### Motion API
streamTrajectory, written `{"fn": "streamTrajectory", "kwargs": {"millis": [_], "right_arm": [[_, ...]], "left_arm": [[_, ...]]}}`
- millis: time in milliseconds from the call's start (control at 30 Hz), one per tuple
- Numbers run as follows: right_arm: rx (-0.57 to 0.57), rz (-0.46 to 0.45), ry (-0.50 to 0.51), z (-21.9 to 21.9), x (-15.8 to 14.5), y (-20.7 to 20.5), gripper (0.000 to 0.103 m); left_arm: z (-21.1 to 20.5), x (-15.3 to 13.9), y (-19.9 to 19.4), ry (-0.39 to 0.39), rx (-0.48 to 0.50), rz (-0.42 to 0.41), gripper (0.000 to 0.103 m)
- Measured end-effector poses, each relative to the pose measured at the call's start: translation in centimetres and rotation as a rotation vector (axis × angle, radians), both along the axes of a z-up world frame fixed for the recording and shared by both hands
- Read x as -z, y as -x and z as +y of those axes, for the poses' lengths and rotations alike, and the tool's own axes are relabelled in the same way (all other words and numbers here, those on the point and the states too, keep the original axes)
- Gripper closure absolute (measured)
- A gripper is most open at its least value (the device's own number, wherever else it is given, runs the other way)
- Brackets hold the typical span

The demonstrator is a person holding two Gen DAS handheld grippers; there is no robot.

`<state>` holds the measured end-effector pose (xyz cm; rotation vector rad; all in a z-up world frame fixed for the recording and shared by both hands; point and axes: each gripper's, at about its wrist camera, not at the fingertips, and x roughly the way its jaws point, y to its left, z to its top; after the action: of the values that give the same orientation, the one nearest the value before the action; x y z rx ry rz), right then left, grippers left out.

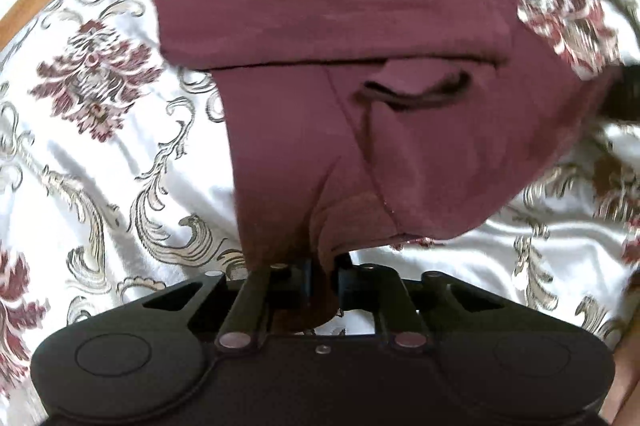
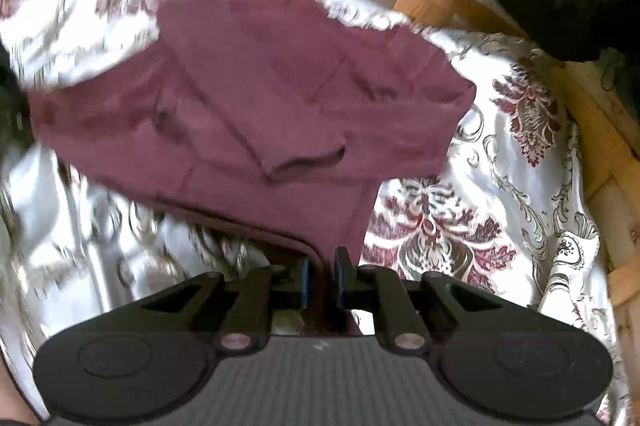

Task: Fold small clothes
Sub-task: 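Grasp the hem with the left tool while the right tool grasps the hem, lift toward collar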

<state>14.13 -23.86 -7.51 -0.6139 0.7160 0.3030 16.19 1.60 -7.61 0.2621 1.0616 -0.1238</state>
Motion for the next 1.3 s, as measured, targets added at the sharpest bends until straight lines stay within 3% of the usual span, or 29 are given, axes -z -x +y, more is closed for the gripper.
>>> {"fn": "streamTrajectory", "kwargs": {"millis": [100,167,300,533,733,1100,1300], "right_arm": [[-0.008,0.002,0.060,0.8,0.8,0.3,0.086],[-0.021,-0.021,0.078,1.0,0.9,0.9,0.096],[-0.047,-0.127,0.124,1.4,0.3,2.9,0.097],[-0.051,-0.344,0.152,1.4,-2.4,7.5,0.097],[-0.033,-0.432,0.087,1.0,-5.3,12.0,0.097],[-0.055,-0.382,0.012,-0.2,-8.2,21.7,0.097],[-0.063,-0.428,-0.001,0.3,-8.8,19.0,0.097]], "left_arm": [[0.4,-0.2,0.1,0.020,-0.019,-0.016,0.097],[0.5,-0.4,0.4,0.027,-0.022,-0.037,0.098],[0.8,-1.4,1.5,0.072,-0.022,-0.103,0.099],[2.0,-5.3,6.3,0.203,-0.033,-0.353,0.099],[3.3,-7.4,11.1,0.281,-0.042,-0.465,0.099],[3.9,-10.2,18.3,0.309,0.035,-0.492,0.099],[3.5,-10.9,15.9,0.318,0.049,-0.495,0.099]]}}
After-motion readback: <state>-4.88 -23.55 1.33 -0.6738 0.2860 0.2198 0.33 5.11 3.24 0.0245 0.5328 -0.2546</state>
